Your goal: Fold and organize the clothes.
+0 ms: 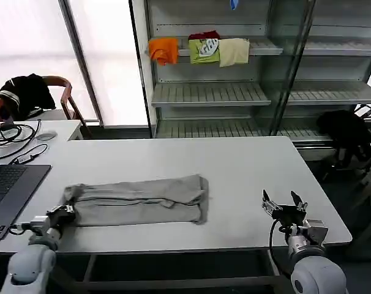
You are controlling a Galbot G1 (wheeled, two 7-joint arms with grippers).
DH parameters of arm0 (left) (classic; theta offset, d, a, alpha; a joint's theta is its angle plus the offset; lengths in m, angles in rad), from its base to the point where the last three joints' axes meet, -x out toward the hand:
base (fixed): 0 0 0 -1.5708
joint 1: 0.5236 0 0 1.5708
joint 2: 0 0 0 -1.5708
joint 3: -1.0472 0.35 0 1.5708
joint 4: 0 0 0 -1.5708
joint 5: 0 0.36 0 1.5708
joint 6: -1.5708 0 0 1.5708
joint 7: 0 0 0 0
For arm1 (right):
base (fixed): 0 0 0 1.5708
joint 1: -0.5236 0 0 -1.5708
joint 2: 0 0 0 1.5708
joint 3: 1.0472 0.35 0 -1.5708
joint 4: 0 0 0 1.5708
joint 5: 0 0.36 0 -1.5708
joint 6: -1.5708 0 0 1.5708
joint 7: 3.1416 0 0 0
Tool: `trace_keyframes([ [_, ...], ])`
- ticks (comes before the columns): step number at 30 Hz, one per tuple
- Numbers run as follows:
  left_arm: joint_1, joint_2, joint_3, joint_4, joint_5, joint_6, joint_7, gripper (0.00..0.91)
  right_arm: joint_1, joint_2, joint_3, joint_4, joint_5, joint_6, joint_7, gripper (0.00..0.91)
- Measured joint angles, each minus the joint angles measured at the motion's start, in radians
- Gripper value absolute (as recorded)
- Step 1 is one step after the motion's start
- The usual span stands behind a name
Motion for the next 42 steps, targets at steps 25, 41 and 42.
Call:
trace_keyframes([
  [25, -0.032, 0.016, 0.158, -0.275, 0.026, 0.075, -0.054, 0.010, -0.016, 0.010, 0.016, -0.022, -0.021, -0.001, -0.002, 0.907],
  [41, -0.172, -0.082, 0.518, -0.284, 0.092, 0.150, -0.085, 0.010, -0.091, 0.056, 0.047, -0.010, -0.070, 0.011, -0.009, 0.907],
  [42, -0.188, -0.094, 0.543, -0.277, 0.094, 0.152, -0.085, 0.010, -0.097, 0.060, 0.048, -0.011, -0.075, 0.012, -0.008, 0.907],
])
